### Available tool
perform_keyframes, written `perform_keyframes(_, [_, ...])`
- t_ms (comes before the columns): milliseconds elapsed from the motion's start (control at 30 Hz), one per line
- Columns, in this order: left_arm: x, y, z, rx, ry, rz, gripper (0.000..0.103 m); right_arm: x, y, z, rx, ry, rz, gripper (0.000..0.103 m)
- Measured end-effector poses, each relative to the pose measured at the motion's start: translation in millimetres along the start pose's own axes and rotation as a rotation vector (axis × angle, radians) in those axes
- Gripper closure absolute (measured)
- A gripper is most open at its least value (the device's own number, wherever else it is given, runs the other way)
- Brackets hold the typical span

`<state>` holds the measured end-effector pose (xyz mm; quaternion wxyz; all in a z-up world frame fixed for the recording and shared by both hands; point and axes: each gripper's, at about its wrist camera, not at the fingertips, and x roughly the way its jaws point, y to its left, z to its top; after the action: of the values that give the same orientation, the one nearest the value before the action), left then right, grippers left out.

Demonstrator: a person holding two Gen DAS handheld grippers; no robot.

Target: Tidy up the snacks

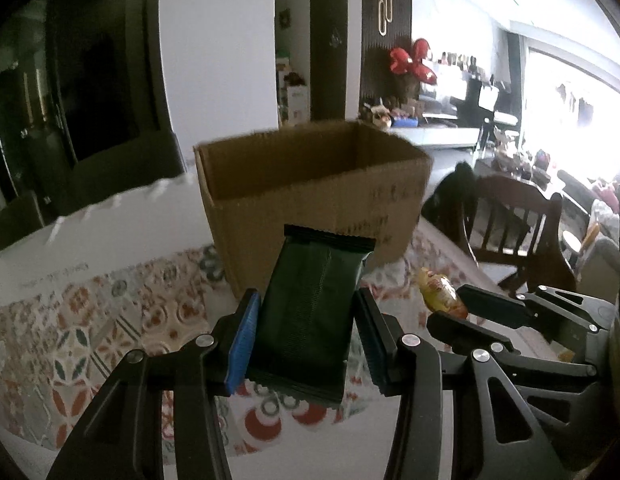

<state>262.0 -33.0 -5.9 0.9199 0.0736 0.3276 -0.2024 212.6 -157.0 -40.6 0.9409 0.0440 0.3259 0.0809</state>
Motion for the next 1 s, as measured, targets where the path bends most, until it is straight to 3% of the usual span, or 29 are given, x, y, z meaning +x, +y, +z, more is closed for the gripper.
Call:
perform_keyframes(467, [9.7,14.8,76.2,-0.031,-0.079,0.052,0.056,-3.3,-16.3,89.9,-0.045,-0.155,0.000,0.071])
perform_keyframes(800, [53.8,29.9,123.1,-0.086,0.008,0.036,0.055,31.9,-37.4,145.8,-0.059,-0.132,-0.018,0.071])
perform_keyframes(833, [59.2,31.2,127.2,-0.092,0.019,0.037,0.053,34.7,-38.6,148.0,-0.060,-0.128,-0.024,0.071])
perform_keyframes(900, [62.6,32.6,129.8,-0.103,0.028,0.058,0.033,43.2,-44.7,154.4,-0.060,-0.110,-0.035,0.070])
perform_keyframes(967, [62.2,34.5,131.6,-0.118,0.025,0.079,0.032,51.0,-50.9,158.9,-0.053,-0.085,-0.058,0.066])
perform_keyframes(1000, [60.7,35.0,131.2,-0.124,0.024,0.095,0.032,53.1,-53.7,160.3,-0.049,-0.076,-0.070,0.055])
